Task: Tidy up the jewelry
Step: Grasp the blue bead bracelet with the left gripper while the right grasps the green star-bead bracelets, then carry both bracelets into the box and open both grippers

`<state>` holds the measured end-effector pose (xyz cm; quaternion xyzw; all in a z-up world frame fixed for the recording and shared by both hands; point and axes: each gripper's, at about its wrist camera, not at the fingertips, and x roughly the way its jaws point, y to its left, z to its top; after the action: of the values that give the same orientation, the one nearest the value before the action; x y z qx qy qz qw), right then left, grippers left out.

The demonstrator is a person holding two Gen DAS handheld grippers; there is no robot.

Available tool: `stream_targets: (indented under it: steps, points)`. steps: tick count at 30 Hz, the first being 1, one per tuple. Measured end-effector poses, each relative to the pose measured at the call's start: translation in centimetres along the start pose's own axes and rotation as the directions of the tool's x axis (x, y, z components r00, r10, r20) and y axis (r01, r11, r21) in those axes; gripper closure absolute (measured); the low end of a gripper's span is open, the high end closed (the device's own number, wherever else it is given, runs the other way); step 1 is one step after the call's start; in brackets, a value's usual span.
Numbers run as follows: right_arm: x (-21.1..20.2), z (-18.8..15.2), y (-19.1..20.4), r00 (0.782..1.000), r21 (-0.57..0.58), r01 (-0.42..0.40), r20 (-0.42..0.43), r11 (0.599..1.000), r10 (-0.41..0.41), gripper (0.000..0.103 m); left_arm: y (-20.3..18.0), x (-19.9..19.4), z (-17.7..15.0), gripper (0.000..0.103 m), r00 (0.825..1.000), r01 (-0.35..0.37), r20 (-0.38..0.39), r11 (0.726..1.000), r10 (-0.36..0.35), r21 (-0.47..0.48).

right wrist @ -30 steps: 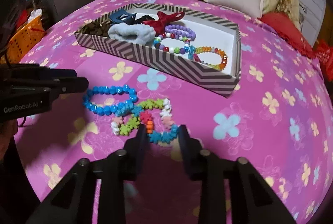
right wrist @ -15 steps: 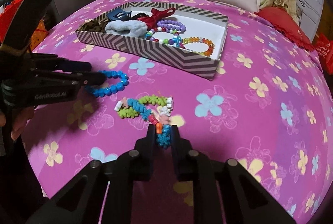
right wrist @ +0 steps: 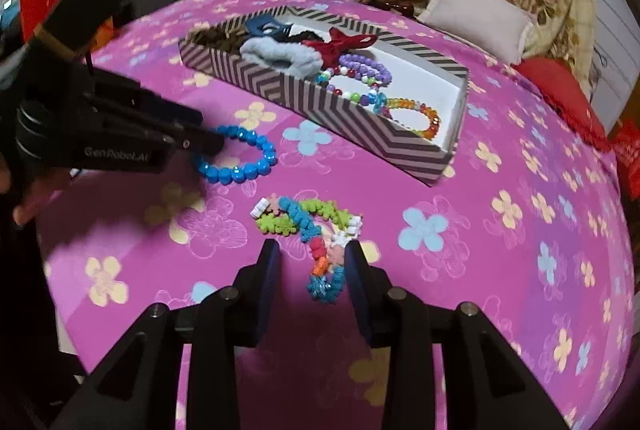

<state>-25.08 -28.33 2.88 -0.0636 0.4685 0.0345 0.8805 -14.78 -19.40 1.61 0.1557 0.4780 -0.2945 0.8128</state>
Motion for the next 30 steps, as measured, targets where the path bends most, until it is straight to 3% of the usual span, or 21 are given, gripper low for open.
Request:
stream_targets:
  steps: [1,2,4,5,7,11,17,25,30]
  points:
    - [0.3,0.1,-0.2,1.0,0.01,-0.011,-0.002,1.0,0.011,0.069,-0.1,0.1,0.1,0.055,1.0,-0.004,0.005,1.0,0.004,0.0]
    - [0.5,0.2,-0.6,0.999,0.038,-0.038,0.007,0.999,0.038,0.078,-0.1,0.1,0.1,0.055,1.0,-0.004,0.013,1.0,0.004,-0.003]
    - [0.6,0.1,-1.1,0.999,0.071,-0.051,0.013,0.996,0.051,0.085,-0.3,0.2,0.2,0.057,1.0,-0.001,0.028,1.0,0.001,0.0]
    - [0.7,0.1,-1.2,0.998,0.076,-0.058,0.012,0.995,0.057,0.085,-0.5,0.2,0.2,0.059,0.999,0.003,0.036,1.0,-0.004,0.012]
    - [0.6,-0.1,-1.3,0.998,0.082,-0.057,0.011,0.995,0.056,0.085,-1.0,0.2,0.2,0.084,0.999,0.021,0.036,0.999,-0.022,0.046]
    - [-0.8,-0.2,-2.1,0.997,0.12,-0.074,0.041,0.99,0.069,0.085,-0.7,-0.1,0.4,0.084,0.997,0.074,0.018,0.997,-0.075,0.027]
    - [-4.5,1.5,-3.5,0.991,0.136,-0.062,0.129,0.989,0.045,0.085,0.4,-2.6,1.5,0.084,0.99,0.127,0.055,0.992,-0.126,-0.021]
    - [-6.3,4.7,-5.8,0.981,0.165,-0.047,0.196,0.985,0.013,0.085,-0.2,-6.3,5.4,0.084,0.983,0.118,0.136,0.993,-0.12,0.022]
    - [-5.6,7.4,-7.5,0.978,0.185,-0.034,0.209,0.982,-0.005,0.085,-0.6,-6.5,8.7,0.084,0.982,0.098,0.161,0.995,-0.101,0.027]
